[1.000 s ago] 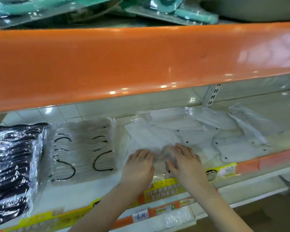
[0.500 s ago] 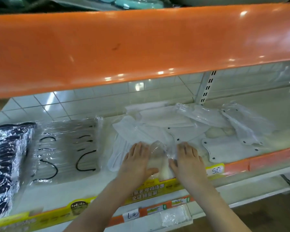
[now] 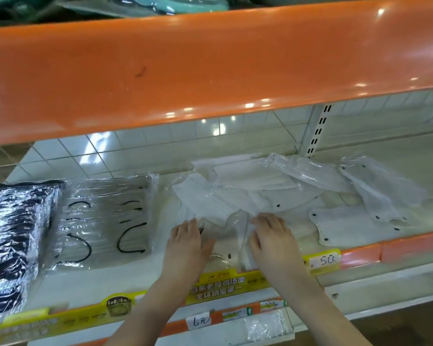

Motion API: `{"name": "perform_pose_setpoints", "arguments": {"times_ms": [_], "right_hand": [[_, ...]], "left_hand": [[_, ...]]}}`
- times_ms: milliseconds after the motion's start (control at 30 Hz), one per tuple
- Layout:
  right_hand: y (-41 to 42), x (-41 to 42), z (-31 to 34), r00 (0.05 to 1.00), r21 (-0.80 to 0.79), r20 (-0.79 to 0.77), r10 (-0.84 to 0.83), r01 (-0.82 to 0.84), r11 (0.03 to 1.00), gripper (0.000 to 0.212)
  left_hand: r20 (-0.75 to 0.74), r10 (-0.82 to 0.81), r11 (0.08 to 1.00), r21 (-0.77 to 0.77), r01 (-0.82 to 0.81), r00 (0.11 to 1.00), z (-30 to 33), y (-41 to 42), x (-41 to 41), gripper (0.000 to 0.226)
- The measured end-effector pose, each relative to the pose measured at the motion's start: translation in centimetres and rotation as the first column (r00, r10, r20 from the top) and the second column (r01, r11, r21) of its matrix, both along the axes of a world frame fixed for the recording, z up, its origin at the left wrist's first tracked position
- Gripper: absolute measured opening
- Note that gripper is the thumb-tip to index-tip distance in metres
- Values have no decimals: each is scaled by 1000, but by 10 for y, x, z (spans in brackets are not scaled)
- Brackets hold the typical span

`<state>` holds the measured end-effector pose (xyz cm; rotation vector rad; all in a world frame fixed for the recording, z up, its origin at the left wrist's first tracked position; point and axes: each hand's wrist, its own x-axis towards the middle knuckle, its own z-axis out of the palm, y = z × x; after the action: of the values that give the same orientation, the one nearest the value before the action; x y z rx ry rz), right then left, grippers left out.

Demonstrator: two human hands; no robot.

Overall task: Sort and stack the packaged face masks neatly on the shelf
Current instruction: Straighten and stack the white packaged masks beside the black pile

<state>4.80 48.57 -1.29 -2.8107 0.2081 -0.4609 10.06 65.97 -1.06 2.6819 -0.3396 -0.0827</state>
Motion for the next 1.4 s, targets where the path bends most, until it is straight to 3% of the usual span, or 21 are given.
{"name": "perform_pose_setpoints", "arguments": {"times_ms": [167,267,367,433,567,633,667,733,767,833,933,1000,1033,1100,1167,1233,1333,1400], "right_hand": [[29,-5,-13,980,-35,-162,116,-124,992,41],[30,-3,-13,983,-43,-161,91,-99,994,51],[28,-3,-11,986,-57,-135,97,-106,993,49],[30,-4,-8,982,-36,-148,121,-128,991,52],[27,-7,5,957,124,-203,207,-184,975,82],[29,-8,12,945,138,-206,254,-229,964,81],[30,-8,14,949,155,-174,263,-237,959,77],[31,-4,16,971,291,-12,237,-224,930,52],[29,-2,18,982,398,58,177,-186,898,35],[23,5,29,996,674,84,21,-73,735,10],[15,12,44,985,961,119,-124,-82,264,17],[10,16,51,974,990,132,-184,-138,-19,12],[7,18,51,968,982,127,-215,-153,-111,12],[1,22,49,964,974,93,-251,-140,-179,12],[-3,26,42,968,987,58,-242,-92,-131,12],[-5,28,35,982,1000,27,-185,-28,-4,19],[-8,28,24,983,922,-75,-168,132,364,17],[-7,26,16,968,746,-35,-248,190,638,21]], "left_hand": [[-60,-51,998,-27,50,997,6,-9,-3,53],[-182,11,975,-215,-51,983,12,-14,1,54],[-378,83,846,-462,-265,922,23,-19,3,58],[-468,92,760,-538,-365,879,26,-22,3,62],[-538,34,681,-604,-413,843,29,-23,7,62],[-559,-10,607,-663,-439,829,33,-23,12,57],[-545,-28,572,-696,-434,838,38,-23,13,43],[-513,-58,507,-754,-417,856,46,-22,14,20],[-494,-75,475,-781,-404,866,52,-21,13,19],[-420,-81,474,-814,-336,904,59,-17,12,23],[-235,-26,564,-806,-180,972,55,-7,15,19],[-91,-15,644,-763,-60,996,50,-1,17,18],[-28,-11,685,-728,-13,1000,47,2,18,20],[91,-11,803,-593,63,996,43,6,19,27],[181,-34,913,-394,104,983,40,7,21,40],[113,-98,957,-262,125,989,34,5,22,52],[-16,-175,982,-78,173,984,19,0,23,57],[-15,-209,976,52,210,978,9,-1,23,59]]}}
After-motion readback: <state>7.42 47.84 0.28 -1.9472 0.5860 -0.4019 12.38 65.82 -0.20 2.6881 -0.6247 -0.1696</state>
